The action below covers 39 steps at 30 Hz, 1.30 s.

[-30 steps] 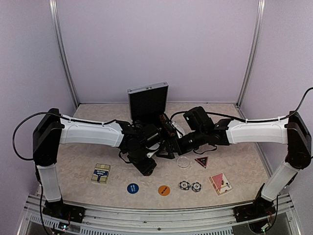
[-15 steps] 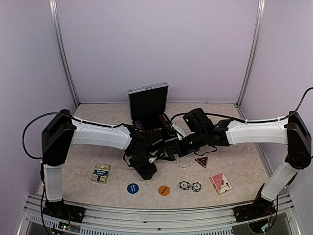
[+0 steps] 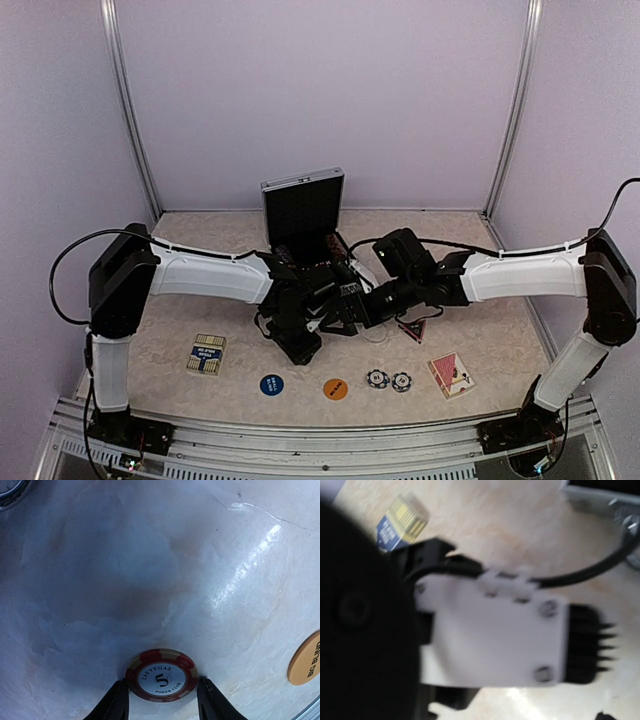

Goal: Pack up texas hold em set

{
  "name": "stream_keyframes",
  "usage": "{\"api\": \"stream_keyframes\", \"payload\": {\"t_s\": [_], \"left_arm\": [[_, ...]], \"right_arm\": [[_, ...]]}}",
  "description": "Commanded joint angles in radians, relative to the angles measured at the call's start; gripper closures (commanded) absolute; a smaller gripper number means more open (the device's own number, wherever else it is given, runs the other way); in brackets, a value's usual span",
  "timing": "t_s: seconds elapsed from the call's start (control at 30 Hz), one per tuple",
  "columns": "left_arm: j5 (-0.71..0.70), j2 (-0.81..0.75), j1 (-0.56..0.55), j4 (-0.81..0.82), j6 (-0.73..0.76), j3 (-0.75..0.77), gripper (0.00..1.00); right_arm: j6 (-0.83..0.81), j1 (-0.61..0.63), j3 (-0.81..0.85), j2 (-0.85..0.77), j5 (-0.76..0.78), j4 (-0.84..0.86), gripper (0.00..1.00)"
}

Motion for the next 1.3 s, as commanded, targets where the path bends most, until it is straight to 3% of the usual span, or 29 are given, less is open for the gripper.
{"api": "stream_keyframes", "payload": {"t_s": [0.0,0.5,0.83,1.27], "left_arm": [[0.0,0.061,0.002,0.041,0.002,0.015,0.54],[-0.025,0.019,0.003,0.073,-0.005,0.01,0.64],[-0.03,-0.015,-0.005,0.089,-0.011,-0.004,0.65],[-0.062,-0.094,-0.019,0.077,-0.026,-0.011,0.64]], "right_arm": [[0.03,0.021,-0.026,0.033,-0.067,0.084,0.0],[0.052,0.02,-0.028,0.036,-0.074,0.108,0.01],[0.044,0.016,-0.026,-0.023,-0.05,0.07,0.0],[0.064,-0.023,-0.147,-0.121,-0.074,0.113,0.0]]}}
